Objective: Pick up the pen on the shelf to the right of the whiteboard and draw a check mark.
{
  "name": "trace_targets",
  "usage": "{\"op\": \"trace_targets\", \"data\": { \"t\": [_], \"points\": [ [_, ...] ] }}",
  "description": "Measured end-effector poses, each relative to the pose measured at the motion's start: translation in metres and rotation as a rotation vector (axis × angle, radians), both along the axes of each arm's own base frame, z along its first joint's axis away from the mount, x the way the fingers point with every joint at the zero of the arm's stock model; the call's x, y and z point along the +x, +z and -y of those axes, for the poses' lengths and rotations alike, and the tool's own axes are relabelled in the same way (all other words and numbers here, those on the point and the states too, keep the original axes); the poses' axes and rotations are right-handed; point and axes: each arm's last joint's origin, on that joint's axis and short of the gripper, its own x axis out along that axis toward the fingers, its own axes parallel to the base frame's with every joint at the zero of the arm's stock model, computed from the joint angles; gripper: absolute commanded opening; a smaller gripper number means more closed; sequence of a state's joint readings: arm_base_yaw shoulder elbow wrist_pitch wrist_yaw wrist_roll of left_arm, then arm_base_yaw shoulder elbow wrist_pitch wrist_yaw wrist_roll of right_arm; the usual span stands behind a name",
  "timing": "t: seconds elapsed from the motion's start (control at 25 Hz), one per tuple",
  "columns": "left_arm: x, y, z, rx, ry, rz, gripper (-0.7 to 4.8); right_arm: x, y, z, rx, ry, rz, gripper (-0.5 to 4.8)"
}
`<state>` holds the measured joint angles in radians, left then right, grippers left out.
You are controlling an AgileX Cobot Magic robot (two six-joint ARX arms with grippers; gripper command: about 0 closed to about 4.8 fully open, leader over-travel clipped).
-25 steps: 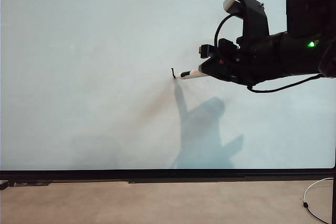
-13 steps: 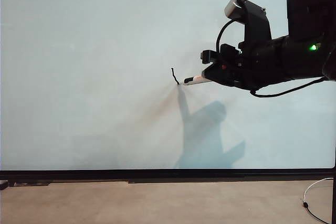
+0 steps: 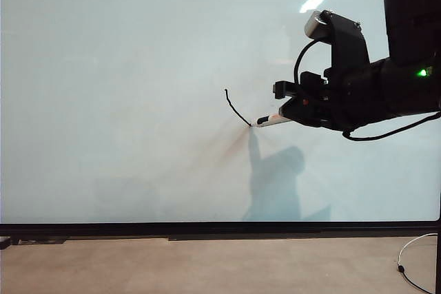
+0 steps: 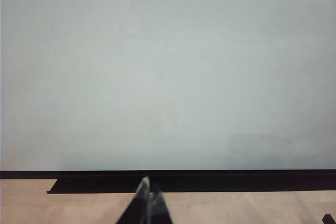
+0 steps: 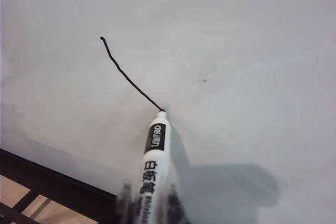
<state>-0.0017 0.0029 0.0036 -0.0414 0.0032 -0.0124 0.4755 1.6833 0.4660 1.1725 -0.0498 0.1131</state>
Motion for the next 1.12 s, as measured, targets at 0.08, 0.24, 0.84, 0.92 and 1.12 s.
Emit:
{"op": "trace_targets", "data": {
  "t": [0.08, 0.24, 0.84, 0.92, 1.12],
  "points": [
    [0.0, 0.0, 0.0, 0.0, 0.0, 0.0, -0.04, 0.0, 0.0008, 0.0, 0.003, 0.0, 0.008, -0.09],
    [0.0, 0.0, 0.0, 0.0, 0.0, 0.0, -0.05, 0.0, 0.0031, 0.0, 0.01, 0.001, 0.032, -0.09],
    [0.0, 0.0, 0.0, 0.0, 0.0, 0.0, -0.05, -0.0069, 0.0044, 0.0051, 0.009, -0.044, 0.076, -0.09],
    [0.0, 0.0, 0.0, 0.0, 0.0, 0.0, -0.05, -0.0068, 0.0045, 0.0051, 0.008, -0.046, 0.078, -0.09],
    [0.0, 0.0, 0.0, 0.0, 0.0, 0.0, -0.04, -0.0069, 0.0047, 0.0053, 0.006, -0.05, 0.08, -0.09]
  ]
}}
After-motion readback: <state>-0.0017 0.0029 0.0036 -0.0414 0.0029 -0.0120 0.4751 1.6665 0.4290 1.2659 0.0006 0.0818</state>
